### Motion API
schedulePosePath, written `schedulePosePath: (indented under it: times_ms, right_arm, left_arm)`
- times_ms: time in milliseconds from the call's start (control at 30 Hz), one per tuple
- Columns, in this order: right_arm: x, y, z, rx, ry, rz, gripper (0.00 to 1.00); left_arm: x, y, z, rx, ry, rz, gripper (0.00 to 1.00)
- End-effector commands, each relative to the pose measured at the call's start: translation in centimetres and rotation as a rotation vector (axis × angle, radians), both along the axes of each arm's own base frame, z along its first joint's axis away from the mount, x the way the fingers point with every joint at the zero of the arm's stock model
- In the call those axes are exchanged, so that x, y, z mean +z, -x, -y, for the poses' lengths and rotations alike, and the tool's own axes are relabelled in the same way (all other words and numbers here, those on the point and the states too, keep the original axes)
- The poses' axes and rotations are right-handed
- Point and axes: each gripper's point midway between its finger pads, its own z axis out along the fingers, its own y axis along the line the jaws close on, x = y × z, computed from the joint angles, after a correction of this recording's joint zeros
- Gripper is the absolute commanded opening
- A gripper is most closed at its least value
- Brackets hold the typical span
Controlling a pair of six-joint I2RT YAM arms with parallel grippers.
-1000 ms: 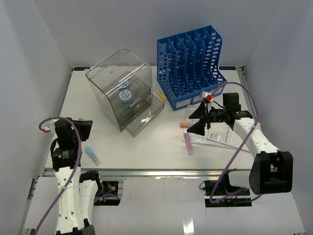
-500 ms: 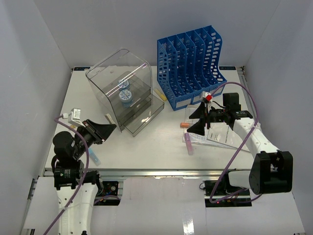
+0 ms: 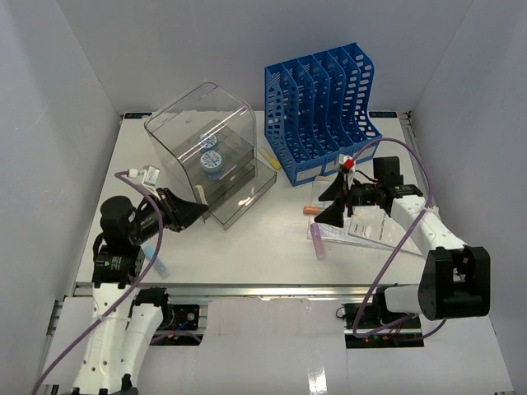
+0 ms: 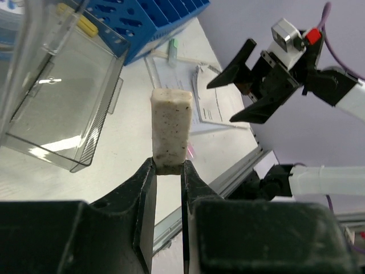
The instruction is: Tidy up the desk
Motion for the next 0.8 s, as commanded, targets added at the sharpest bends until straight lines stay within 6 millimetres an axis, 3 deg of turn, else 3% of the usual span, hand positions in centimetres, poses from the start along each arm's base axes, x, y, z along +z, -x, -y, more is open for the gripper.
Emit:
schedulePosePath:
  times_ms: [0, 67, 167, 267, 467, 533, 767]
  right_arm:
    - [-0.6, -0.2, 0.2, -0.006, 0.01, -0.013, 0.96]
    - [-0.8, -0.3, 0.3, -0.009, 0.014, -0.017, 0.96]
    - [-1.0, -0.4, 0.4, -0.013, 0.023, -0.019, 0.96]
    - [-1.0, -0.5, 0.5, -0.018, 0.028, -0.015, 0.97]
    - [-1.0, -0.6, 0.6, -0.021, 0.027, -0.012, 0.97]
    - [-1.0, -0.6, 0.6, -0.02, 0.027, -0.013, 0.97]
    - [-0.6, -0.5, 0.6, -0.016, 0.022, -0.005, 0.97]
  left_arm:
    - [0.6, -1.2, 1.7, -0.065, -0.128, 0.082, 0.0]
    - [0.0, -1.7, 3.2, -0.078, -0.187, 0.072, 0.0]
    - [-1.7, -2.2, 7.6, -0.084, -0.386, 0.072, 0.0]
    - [-4.0, -2.6, 10.2, -0.082, -0.574, 0.052, 0.0]
    - [-4.8, -7.4, 9.9, 0.065, -0.819, 0.056, 0.0]
    - [-4.1, -9.1, 9.5, 0.121, -0.901, 0.07, 0.0]
    - [-8.3, -12.6, 9.0, 0.121, -1.139, 0.042, 0.0]
